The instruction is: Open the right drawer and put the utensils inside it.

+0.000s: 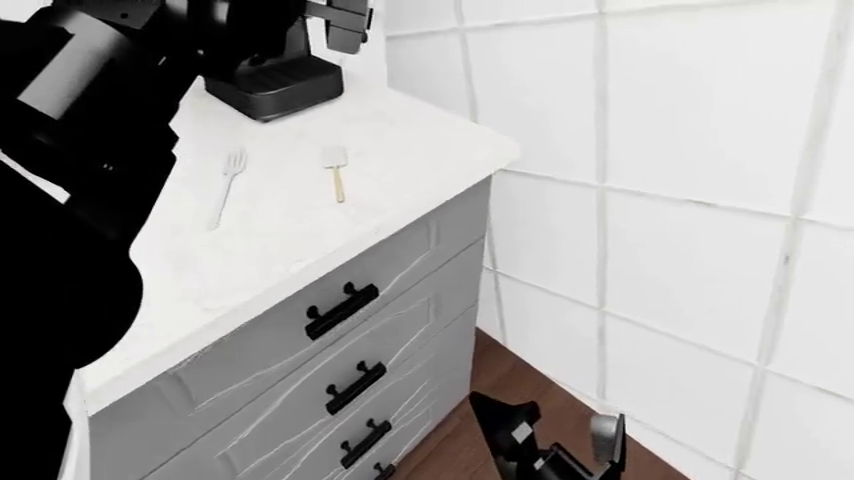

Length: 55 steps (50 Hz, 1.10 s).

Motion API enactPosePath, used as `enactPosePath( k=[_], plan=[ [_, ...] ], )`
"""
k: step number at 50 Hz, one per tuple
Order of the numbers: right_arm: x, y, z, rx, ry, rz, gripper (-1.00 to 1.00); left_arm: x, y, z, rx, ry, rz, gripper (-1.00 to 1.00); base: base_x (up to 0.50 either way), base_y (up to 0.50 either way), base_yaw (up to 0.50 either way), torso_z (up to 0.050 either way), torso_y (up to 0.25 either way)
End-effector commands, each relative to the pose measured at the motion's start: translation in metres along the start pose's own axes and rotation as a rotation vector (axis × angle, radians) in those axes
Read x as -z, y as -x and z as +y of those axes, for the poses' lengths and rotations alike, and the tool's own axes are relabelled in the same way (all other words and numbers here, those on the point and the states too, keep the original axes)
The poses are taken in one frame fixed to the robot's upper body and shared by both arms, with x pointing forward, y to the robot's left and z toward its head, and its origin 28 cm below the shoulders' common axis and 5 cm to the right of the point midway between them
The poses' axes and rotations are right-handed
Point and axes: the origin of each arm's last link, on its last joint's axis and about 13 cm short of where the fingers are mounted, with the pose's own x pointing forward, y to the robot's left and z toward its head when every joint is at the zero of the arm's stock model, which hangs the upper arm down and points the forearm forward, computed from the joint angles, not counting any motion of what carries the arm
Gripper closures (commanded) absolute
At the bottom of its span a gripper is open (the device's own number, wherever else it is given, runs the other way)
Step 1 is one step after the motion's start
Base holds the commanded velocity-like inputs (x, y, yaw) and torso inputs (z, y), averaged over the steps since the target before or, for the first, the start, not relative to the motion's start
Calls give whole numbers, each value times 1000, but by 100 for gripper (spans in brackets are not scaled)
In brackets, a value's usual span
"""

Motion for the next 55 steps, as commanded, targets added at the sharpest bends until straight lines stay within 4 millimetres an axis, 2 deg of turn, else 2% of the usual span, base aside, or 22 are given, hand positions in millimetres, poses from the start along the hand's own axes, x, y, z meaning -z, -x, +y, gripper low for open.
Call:
enactPosePath(
  k=[1, 11, 31, 34, 36, 45, 55],
  plan=[
    [1, -1, -2, 7, -4, 9, -100, 2, 0, -1, 13, -13, 8, -100, 530, -92, 0, 0, 0],
    [2, -1, -1, 8, 14, 14, -100, 2, 0, -3, 27, -23, 11, -100, 528, -94, 0, 0, 0],
    [0, 0, 0, 5, 17, -14, -100, 4, 0, -3, 49, -23, 16, -100, 0, 0, 0, 0, 0],
    [0, -1, 0, 9, 19, -12, -100, -1, 4, -6, 199, 79, 45, -100, 0, 0, 0, 0, 0],
    [0, -1, 1, 10, 21, -12, -100, -4, 5, -6, 255, 67, 25, -100, 0, 0, 0, 0, 0],
    [0, -2, -1, 19, 23, -11, -100, -5, 9, -17, 343, 43, 16, -100, 0, 0, 0, 0, 0],
    [1, -1, 0, 1, 36, -22, -100, -7, 12, -23, 357, 36, 2, -100, 79, -80, 0, 0, 0]
  ],
)
